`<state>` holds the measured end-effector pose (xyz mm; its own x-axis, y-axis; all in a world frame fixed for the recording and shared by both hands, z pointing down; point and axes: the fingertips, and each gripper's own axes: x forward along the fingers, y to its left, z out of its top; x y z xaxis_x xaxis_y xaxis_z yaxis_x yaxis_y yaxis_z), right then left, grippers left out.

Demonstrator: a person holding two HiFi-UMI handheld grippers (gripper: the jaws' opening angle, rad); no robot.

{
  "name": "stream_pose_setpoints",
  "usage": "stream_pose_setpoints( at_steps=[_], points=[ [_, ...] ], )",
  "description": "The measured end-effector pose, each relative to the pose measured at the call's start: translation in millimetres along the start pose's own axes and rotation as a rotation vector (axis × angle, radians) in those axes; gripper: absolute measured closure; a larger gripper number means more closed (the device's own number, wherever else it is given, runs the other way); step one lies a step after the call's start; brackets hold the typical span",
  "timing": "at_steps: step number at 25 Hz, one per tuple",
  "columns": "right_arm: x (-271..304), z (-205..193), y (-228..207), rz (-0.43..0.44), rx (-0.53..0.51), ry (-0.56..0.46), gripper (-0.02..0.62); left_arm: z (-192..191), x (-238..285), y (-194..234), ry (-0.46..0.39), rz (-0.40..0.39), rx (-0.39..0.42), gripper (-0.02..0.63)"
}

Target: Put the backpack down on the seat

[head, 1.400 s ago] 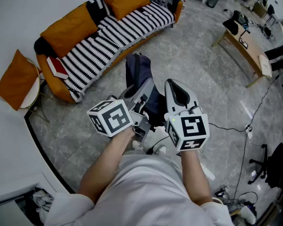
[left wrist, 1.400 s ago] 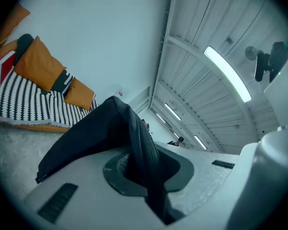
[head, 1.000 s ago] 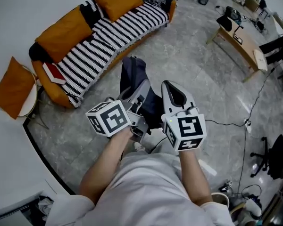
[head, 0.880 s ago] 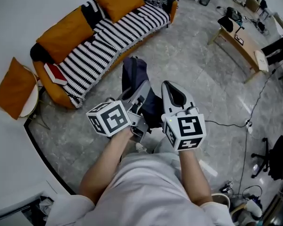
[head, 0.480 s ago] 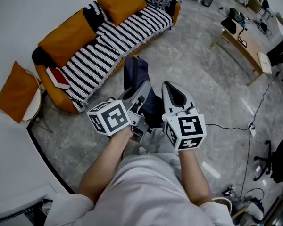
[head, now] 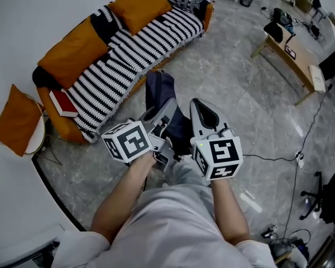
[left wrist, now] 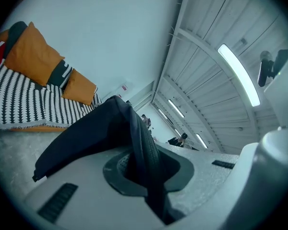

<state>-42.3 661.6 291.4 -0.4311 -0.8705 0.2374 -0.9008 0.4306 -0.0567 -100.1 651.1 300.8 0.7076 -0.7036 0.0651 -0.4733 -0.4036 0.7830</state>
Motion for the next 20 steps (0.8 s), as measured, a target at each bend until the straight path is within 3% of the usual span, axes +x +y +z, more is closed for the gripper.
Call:
stream_pose_setpoints(
  at_steps=[11,20],
  points=[
    [82.5,21.5,-118.2,0.025,0.033,0.011,0.594,38.4,133.8,18.7,-0.002,0.034,0.015,0.578],
    [105.2,33.1,-155.7,0.025,0.030,-0.006,0.594,52.8,176.0,23.4,-0.009,0.041,0.034,0.580]
  ],
)
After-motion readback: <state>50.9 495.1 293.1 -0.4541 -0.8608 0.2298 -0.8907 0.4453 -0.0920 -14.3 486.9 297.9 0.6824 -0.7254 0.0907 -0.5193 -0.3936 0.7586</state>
